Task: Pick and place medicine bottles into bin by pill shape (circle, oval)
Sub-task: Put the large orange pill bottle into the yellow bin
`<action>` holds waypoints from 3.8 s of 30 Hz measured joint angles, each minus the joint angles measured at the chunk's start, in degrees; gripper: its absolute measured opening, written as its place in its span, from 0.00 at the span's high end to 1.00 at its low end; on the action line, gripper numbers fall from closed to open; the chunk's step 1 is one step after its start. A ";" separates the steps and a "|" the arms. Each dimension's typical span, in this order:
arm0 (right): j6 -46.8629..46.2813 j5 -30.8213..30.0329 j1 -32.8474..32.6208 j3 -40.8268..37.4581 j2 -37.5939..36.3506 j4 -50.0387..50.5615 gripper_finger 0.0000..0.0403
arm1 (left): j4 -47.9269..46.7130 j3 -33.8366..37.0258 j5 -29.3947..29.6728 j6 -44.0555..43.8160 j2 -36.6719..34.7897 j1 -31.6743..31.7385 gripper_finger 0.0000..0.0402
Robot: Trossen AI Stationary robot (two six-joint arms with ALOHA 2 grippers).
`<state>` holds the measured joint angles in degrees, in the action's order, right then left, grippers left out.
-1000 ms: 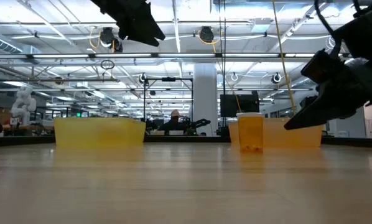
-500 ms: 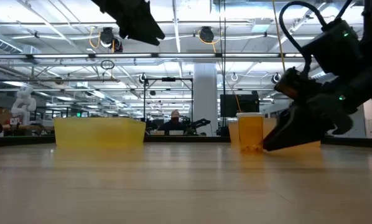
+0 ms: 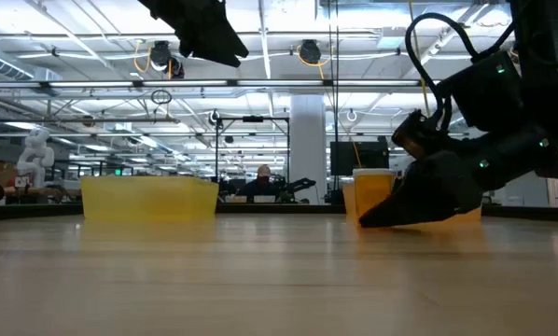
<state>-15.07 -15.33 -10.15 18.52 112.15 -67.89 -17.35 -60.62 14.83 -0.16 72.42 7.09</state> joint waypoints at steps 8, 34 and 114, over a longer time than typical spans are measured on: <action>2.81 -0.23 0.00 0.42 -1.08 0.32 0.56 | 1.41 0.02 0.04 -0.12 0.00 -0.04 0.39; 11.69 12.72 9.70 24.14 -21.68 51.70 0.53 | -0.69 -10.41 -16.31 3.04 19.09 -5.07 0.03; 13.05 9.18 11.32 24.16 -26.92 62.02 0.20 | -14.13 -23.24 -8.48 9.75 32.46 -4.52 0.45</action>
<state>-2.02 -6.15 1.17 42.68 85.23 -5.87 -31.48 -83.86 6.35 9.59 104.88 2.57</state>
